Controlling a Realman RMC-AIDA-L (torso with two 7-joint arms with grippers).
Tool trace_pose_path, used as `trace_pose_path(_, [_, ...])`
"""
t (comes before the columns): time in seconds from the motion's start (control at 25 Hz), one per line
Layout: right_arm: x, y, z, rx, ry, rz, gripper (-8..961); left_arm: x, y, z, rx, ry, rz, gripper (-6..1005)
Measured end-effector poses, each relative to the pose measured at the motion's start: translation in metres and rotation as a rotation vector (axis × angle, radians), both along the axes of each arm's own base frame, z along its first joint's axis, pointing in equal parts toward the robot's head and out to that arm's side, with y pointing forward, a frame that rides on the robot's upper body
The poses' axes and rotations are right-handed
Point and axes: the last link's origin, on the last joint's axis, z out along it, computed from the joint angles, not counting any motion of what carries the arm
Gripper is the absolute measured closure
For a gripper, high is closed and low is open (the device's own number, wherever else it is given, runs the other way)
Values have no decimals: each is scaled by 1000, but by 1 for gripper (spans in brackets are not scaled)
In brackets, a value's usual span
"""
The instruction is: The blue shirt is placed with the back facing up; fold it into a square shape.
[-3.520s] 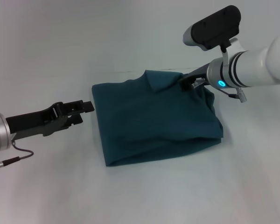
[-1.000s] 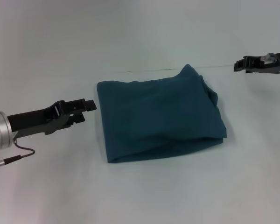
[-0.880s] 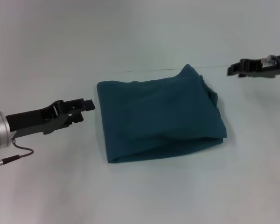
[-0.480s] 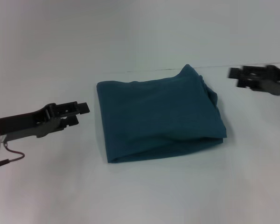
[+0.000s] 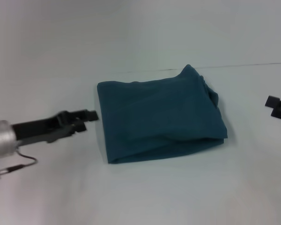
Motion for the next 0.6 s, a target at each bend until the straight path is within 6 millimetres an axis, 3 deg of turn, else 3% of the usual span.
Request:
trace_pose_path(0.24, [1,-2,-6,-26,-22,5,68,19,19,-39,-56,107,-32,347])
trace_pose_path(0.6, [2,-2,-6,-24,-22,4,68,25,34,-54,-26,190,-11,344])
